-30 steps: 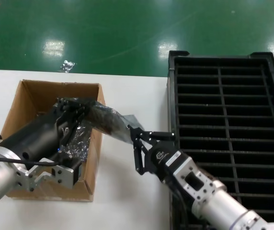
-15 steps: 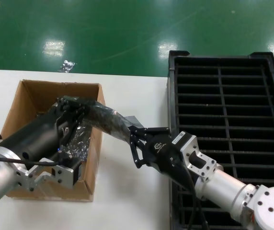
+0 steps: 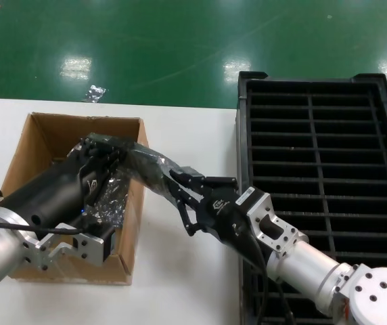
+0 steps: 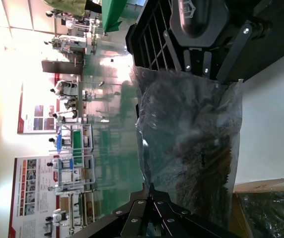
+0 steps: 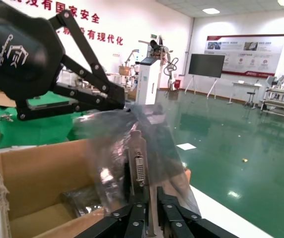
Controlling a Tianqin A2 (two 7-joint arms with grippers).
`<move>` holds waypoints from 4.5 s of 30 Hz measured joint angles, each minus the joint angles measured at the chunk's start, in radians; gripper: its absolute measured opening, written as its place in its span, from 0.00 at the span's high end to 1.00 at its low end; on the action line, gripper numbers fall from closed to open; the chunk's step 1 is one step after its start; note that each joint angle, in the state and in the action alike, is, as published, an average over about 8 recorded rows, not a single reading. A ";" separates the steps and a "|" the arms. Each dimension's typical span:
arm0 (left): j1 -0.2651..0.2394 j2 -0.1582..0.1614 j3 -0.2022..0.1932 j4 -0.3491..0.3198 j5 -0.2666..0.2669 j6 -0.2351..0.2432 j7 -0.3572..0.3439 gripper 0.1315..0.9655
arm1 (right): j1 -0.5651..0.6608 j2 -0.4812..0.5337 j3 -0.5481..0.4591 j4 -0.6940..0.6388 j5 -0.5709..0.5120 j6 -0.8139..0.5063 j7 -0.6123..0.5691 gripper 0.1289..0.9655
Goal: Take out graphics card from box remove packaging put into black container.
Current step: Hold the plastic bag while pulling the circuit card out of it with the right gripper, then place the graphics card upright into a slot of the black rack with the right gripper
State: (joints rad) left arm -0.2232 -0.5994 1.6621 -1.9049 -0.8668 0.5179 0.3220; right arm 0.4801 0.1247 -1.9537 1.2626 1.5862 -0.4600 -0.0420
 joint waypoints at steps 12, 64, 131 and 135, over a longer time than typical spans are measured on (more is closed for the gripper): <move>0.000 0.000 0.000 0.000 0.000 0.000 0.000 0.99 | -0.010 -0.016 -0.018 -0.003 0.025 0.019 -0.035 0.84; 0.000 0.000 0.000 0.000 0.000 0.000 0.000 0.99 | -0.304 0.323 0.111 0.568 -0.243 -0.037 0.490 0.93; 0.000 0.000 0.000 0.000 0.000 0.000 0.000 0.99 | 0.124 0.935 0.174 0.797 -0.125 -0.824 0.679 0.93; 0.000 0.000 0.000 0.000 0.000 0.000 0.000 0.99 | 0.134 0.931 0.168 0.793 -0.128 -0.830 0.678 0.93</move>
State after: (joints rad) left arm -0.2232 -0.5995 1.6622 -1.9049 -0.8667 0.5178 0.3219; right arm 0.6137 1.0561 -1.7858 2.0552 1.4587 -1.2904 0.6360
